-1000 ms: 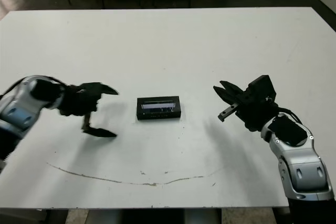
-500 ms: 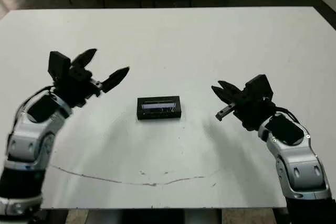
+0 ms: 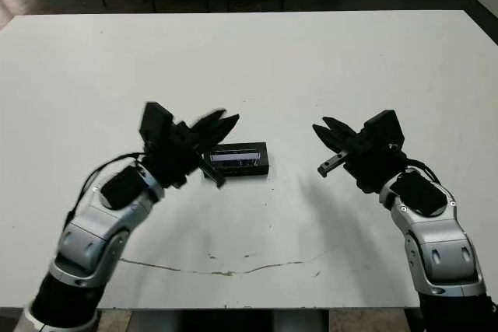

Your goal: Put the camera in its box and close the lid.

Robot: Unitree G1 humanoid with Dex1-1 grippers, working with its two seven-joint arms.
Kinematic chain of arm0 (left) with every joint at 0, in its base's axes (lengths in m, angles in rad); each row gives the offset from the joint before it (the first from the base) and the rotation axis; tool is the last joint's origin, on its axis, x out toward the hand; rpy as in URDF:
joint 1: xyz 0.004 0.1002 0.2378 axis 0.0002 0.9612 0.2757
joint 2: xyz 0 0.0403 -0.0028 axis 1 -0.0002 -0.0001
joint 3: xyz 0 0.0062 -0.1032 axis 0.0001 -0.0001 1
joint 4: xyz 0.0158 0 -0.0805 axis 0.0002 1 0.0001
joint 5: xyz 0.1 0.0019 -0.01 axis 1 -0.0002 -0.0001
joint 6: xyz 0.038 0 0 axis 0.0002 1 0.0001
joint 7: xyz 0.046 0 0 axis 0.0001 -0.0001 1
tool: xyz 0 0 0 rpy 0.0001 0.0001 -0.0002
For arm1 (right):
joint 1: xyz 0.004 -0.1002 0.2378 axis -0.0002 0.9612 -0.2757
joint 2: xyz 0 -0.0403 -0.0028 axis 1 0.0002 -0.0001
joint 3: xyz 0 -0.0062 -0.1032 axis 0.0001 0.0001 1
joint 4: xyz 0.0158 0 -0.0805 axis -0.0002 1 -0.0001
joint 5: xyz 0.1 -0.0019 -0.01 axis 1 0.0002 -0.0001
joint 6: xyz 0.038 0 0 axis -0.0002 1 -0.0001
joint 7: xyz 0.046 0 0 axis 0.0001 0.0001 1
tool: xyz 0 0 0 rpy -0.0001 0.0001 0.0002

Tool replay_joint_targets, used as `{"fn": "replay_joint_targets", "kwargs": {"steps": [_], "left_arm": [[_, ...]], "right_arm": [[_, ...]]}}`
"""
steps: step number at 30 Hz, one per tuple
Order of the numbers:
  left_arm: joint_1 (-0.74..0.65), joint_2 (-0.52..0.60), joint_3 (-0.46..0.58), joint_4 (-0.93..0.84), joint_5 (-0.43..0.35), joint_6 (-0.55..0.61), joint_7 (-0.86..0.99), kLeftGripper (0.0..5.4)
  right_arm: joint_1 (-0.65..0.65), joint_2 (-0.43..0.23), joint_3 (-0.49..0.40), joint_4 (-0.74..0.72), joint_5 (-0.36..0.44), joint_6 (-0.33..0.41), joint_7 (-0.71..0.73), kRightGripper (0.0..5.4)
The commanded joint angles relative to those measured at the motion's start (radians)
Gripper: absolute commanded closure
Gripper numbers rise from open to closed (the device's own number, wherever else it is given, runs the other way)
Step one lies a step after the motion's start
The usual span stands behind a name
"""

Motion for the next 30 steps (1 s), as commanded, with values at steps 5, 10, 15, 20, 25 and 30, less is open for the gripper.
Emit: {"fn": "replay_joint_targets", "kwargs": {"steps": [5, 10, 15, 20, 25, 30], "left_arm": [[0.021, -0.062, -0.04, 0.048, 0.076, 0.142, 0.122, 5.38], [0.014, -0.112, -0.035, 0.09, 0.093, 0.228, 0.179, 5.38], [-0.003, -0.147, -0.024, 0.13, 0.092, 0.331, 0.204, 5.38], [-0.021, -0.167, -0.012, 0.155, 0.088, 0.468, 0.206, 5.38], [-0.03, -0.137, -0.034, 0.14, 0.077, 0.535, 0.166, 5.38], [-0.022, -0.11, -0.043, 0.109, 0.073, 0.548, 0.135, 5.38]], "right_arm": [[0.023, 0.003, -0.008, 0.0, 0.002, -0.001, -0.004, 5.4], [0.028, 0.002, -0.01, -0.007, 0.009, 0.009, -0.002, 5.4], [0.029, 0.003, -0.007, -0.01, 0.014, 0.008, 0.001, 5.4], [0.029, 0.003, -0.003, -0.016, 0.017, 0.018, -0.002, 5.4], [0.026, 0.009, 0.0, -0.015, 0.022, 0.019, -0.003, 5.4], [0.029, 0.011, 0.004, -0.018, 0.016, 0.013, -0.006, 5.4]]}}
